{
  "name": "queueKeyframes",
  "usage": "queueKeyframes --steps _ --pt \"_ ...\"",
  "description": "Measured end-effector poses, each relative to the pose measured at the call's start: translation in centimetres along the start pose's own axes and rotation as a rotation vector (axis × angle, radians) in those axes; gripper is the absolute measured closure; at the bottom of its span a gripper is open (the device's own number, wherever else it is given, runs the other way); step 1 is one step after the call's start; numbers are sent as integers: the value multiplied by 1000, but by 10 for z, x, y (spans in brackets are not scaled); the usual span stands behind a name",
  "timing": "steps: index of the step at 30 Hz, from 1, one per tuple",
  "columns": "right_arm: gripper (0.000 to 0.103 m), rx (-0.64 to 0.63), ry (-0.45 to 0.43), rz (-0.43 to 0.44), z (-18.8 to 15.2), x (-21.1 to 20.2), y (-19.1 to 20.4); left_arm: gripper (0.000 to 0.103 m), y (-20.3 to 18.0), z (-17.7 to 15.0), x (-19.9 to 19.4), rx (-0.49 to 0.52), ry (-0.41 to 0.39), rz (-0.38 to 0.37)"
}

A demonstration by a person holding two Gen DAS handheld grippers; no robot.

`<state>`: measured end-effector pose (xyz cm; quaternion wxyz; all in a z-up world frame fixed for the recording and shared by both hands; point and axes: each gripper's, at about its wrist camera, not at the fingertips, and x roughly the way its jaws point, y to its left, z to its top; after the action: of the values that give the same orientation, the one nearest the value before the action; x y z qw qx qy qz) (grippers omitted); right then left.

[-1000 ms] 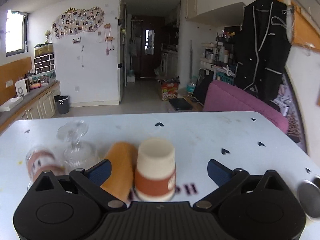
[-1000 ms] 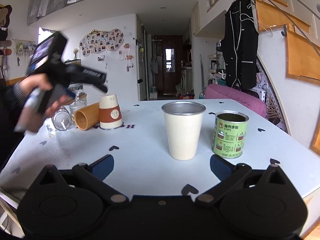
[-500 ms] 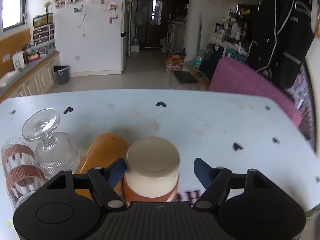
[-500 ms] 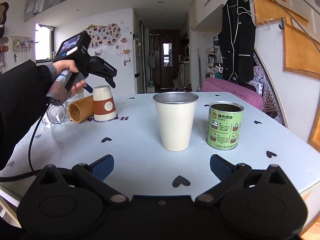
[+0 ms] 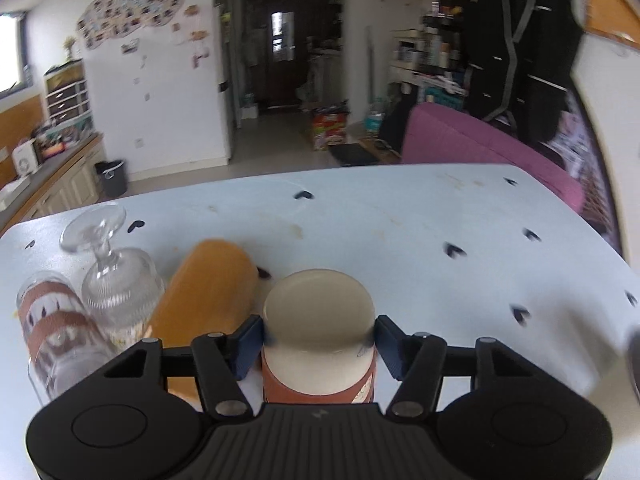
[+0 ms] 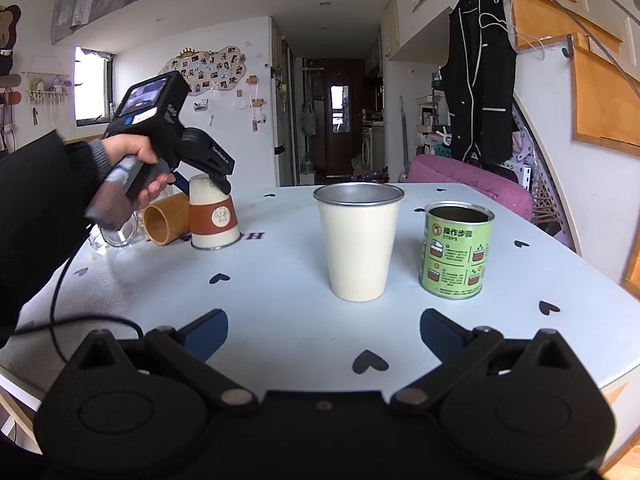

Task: Flip cup upright
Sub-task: 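Move the left tool down onto the upside-down brown-banded paper cup and close, then lift the paper cup off the table with the left tool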

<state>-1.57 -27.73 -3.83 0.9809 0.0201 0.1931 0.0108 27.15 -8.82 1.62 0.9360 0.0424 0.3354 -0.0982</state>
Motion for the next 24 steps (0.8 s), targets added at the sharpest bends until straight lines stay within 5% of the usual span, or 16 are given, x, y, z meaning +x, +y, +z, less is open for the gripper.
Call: queueKeyframes --steps 10,17,24 --pt "0 -8 7 80 3 8 20 42 -11 -61 -67 82 -4 -113" --pt "1 50 58 249 5 36 39 42 -3 -82 -91 91 -14 -125" --pt "62 -21 127 381 9 64 77 42 2 -87 -99 102 -11 -137"
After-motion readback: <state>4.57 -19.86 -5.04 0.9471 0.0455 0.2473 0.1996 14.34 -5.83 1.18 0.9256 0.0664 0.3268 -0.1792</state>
